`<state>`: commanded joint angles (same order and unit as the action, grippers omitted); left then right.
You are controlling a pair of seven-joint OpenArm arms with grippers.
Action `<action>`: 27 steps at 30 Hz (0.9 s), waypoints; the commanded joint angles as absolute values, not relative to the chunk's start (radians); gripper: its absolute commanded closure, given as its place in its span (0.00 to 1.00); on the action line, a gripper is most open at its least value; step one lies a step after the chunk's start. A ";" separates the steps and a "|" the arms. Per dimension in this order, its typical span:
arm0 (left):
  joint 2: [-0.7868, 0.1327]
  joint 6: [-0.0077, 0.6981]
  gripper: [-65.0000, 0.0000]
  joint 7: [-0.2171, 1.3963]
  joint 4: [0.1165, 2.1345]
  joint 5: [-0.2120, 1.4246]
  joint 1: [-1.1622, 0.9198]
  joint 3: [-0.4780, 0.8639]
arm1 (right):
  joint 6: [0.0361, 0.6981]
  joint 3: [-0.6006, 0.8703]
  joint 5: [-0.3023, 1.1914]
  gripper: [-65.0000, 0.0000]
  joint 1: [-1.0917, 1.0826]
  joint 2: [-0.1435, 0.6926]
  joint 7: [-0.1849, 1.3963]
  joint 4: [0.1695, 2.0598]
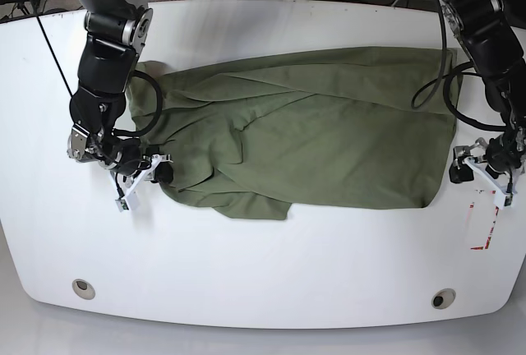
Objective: Fold the T-shirt properly
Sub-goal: 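Release the shirt with the left gripper and move it inward onto the shirt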
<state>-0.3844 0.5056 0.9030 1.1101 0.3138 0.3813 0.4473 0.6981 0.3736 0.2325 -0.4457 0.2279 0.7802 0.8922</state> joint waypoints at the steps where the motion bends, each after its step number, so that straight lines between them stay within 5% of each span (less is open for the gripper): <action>1: -0.383 0.506 0.18 0.894 1.084 0.314 0.390 0.437 | 0.698 0.374 0.232 0.85 -0.446 0.228 0.780 0.892; 11: -0.334 0.506 0.18 0.845 0.990 0.315 0.395 0.384 | 0.698 0.374 0.229 0.85 -0.446 0.228 0.782 0.892; 27: -0.337 0.553 0.18 0.934 1.273 0.309 0.243 0.328 | 0.698 0.377 0.234 0.85 -0.444 0.225 0.783 0.892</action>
<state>-0.3368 0.5531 0.9337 1.2727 0.3092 0.2432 0.3276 0.6981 0.3767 0.2340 -0.4442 0.2248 0.7833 0.8922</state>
